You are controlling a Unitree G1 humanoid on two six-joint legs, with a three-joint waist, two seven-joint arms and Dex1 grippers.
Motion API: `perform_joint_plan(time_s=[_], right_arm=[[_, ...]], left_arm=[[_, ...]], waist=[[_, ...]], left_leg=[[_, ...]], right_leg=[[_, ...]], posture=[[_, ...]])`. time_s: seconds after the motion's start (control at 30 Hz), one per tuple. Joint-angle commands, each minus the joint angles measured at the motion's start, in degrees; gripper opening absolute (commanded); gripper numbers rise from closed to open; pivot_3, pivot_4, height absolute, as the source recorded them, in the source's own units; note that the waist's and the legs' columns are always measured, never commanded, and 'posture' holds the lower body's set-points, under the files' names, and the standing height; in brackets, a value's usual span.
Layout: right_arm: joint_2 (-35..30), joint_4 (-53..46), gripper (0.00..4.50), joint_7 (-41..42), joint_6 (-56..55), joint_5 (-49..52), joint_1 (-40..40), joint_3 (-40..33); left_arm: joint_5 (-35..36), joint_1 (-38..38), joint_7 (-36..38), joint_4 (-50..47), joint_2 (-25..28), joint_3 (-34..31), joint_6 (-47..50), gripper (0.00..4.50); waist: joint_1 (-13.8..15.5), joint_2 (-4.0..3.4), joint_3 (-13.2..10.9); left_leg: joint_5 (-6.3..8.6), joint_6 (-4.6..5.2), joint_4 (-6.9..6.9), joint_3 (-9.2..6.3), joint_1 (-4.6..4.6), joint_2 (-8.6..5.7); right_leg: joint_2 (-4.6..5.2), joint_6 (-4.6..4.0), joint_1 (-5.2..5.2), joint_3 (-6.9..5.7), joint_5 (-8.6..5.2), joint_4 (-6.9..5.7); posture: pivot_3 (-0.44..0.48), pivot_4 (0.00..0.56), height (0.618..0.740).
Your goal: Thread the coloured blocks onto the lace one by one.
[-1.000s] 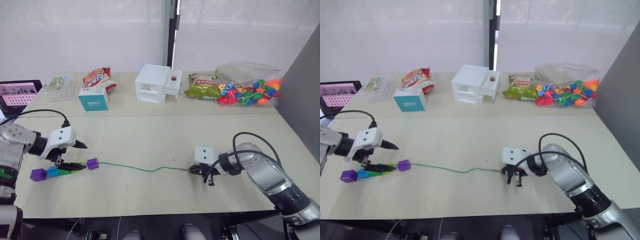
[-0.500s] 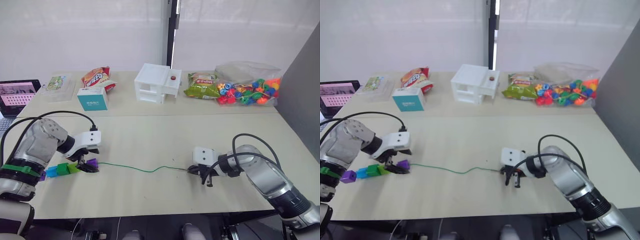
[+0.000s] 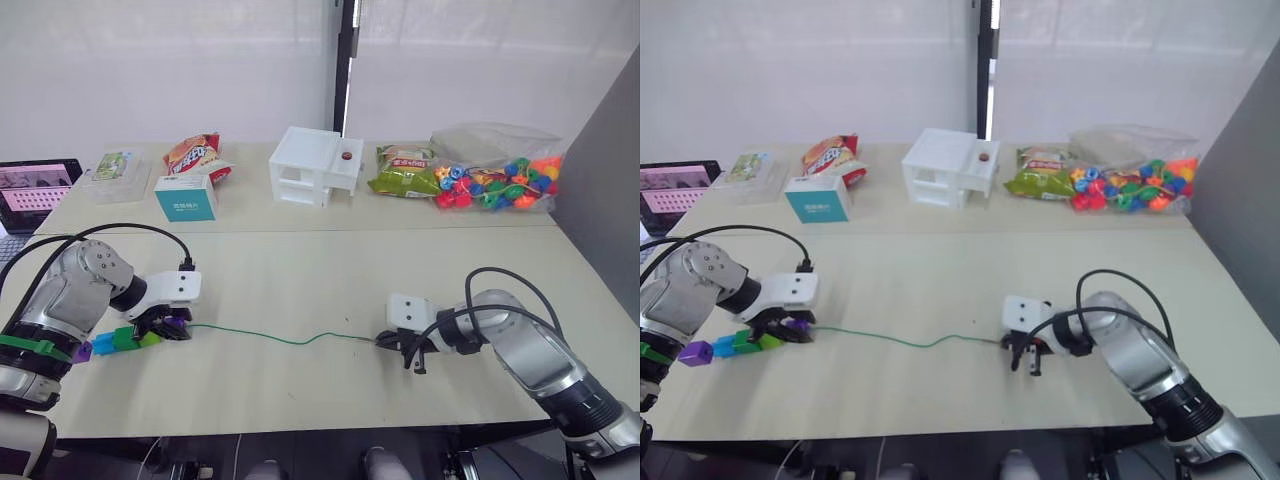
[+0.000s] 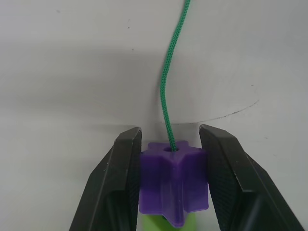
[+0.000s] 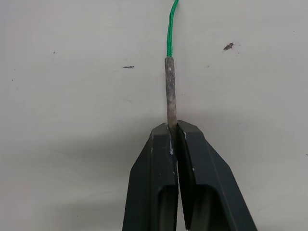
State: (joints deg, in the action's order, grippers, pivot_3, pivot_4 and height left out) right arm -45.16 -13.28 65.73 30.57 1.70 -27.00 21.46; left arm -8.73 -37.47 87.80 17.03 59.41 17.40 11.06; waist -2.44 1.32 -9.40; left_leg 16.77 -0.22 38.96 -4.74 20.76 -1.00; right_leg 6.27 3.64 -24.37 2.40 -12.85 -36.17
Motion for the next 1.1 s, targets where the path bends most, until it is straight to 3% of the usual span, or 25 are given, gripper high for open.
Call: perform_joint_plan(time_s=[0.03, 0.17, 0.37, 1.1], right_arm=[[-0.76, 0.15, 0.0, -0.06, 0.07, -0.12, -0.39, -1.0], [-1.85, 0.2, 0.0, 0.16, -0.04, 0.05, 0.06, -1.82], [-4.33, 0.29, 0.0, 0.76, -0.24, 0.96, 0.97, -3.63], [-12.95, 3.73, 0.0, 4.07, -1.52, 3.85, 8.12, -10.39]], left_arm=[[1.05, -1.32, -0.1, -0.12, 0.46, -1.66, -3.89, 1.37], [-0.81, -1.92, -1.95, 2.19, 0.61, -0.57, -17.81, 1.37], [0.2, -3.21, -0.75, 6.83, 0.7, -0.89, -28.88, 1.37], [0.52, -1.17, 3.25, 7.84, 4.85, -1.48, -32.36, 1.37]], waist=[[0.03, 0.0, 0.0], [0.15, 0.0, 0.0], [0.35, 0.0, 0.0], [0.4, 0.0, 0.0]], left_leg=[[0.0, 0.0, 0.0, 0.0, 0.0, 0.0], [0.0, 0.0, 0.01, 0.0, 0.01, 0.0], [0.0, -0.01, 0.03, 0.02, 0.05, -0.01], [0.0, 0.0, 0.04, 0.02, 0.1, -0.01]], right_leg=[[0.0, 0.0, 0.0, 0.0, 0.0, 0.0], [0.02, 0.0, 0.0, 0.0, 0.0, 0.02], [0.05, 0.0, -0.01, -0.01, 0.0, 0.04], [0.04, 0.01, -0.02, -0.02, 0.01, -0.01]], posture=[[0.0, 0.15, 0.74], [0.0, 0.15, 0.74], [0.0, 0.15, 0.74], [0.0, 0.15, 0.74]])
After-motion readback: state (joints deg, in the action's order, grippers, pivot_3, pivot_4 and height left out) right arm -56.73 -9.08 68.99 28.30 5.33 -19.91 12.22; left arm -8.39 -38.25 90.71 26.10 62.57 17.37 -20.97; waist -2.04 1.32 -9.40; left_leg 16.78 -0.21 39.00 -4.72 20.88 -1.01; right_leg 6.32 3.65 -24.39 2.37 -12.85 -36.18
